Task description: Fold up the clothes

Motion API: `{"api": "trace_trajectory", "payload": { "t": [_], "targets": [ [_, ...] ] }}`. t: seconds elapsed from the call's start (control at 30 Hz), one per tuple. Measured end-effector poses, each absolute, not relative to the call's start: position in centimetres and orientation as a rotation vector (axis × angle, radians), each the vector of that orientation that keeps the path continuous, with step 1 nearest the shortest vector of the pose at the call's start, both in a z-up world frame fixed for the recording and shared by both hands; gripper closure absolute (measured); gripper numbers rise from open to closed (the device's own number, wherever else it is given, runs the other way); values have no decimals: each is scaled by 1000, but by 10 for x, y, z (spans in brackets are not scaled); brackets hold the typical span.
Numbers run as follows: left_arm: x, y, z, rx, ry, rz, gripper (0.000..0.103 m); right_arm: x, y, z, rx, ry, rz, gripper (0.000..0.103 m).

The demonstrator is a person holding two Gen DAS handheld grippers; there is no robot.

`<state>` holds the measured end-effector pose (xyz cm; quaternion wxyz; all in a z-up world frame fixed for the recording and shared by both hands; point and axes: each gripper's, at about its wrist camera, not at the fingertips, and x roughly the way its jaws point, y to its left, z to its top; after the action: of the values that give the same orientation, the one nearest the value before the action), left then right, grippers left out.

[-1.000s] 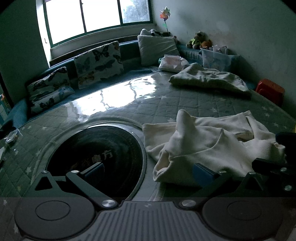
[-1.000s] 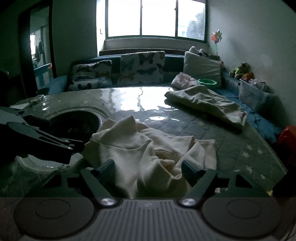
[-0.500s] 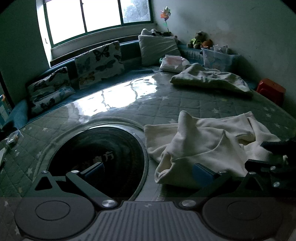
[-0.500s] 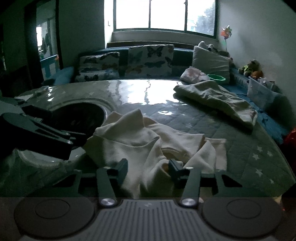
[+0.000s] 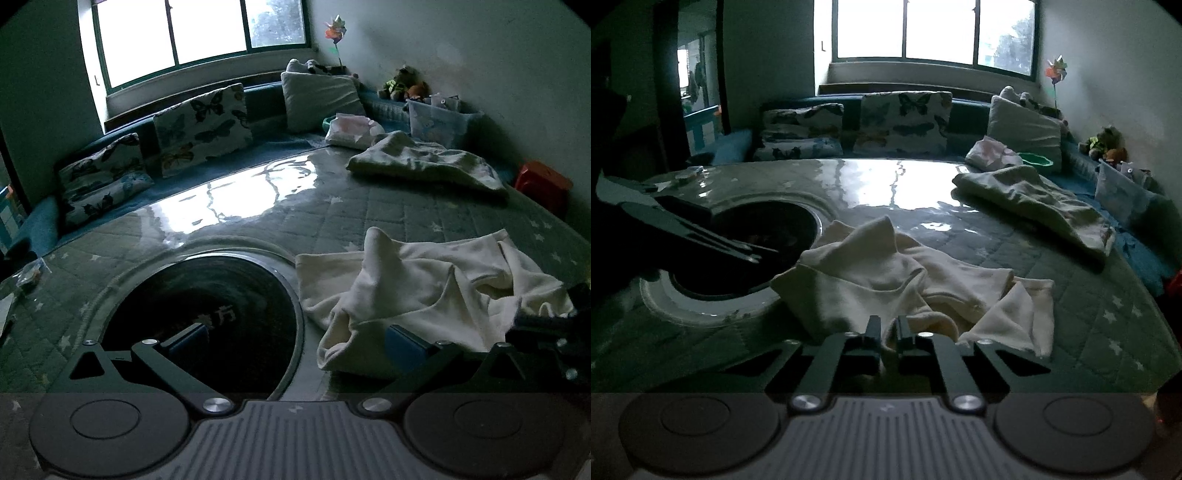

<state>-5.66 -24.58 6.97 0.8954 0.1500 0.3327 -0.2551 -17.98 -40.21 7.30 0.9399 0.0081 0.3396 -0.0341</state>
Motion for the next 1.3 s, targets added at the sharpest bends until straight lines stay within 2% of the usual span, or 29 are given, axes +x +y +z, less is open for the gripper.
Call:
{"api": "trace_trajectory", "payload": {
  "t": [0.53, 0.63, 0.83, 1.3],
  "targets": [
    [-56, -243, 69, 311, 699, -531, 0, -205, -370, 68, -69, 745, 73, 99],
    [-56, -243, 68, 313, 700, -532, 0, -205, -371, 74, -71, 727, 70, 95],
    [-56, -244, 67, 313, 703, -529, 0, -195, -375, 86, -56, 673, 31, 70],
    [-45, -233, 68, 299, 705, -507, 0, -139, -416, 55, 45, 734, -70, 62]
  ]
}}
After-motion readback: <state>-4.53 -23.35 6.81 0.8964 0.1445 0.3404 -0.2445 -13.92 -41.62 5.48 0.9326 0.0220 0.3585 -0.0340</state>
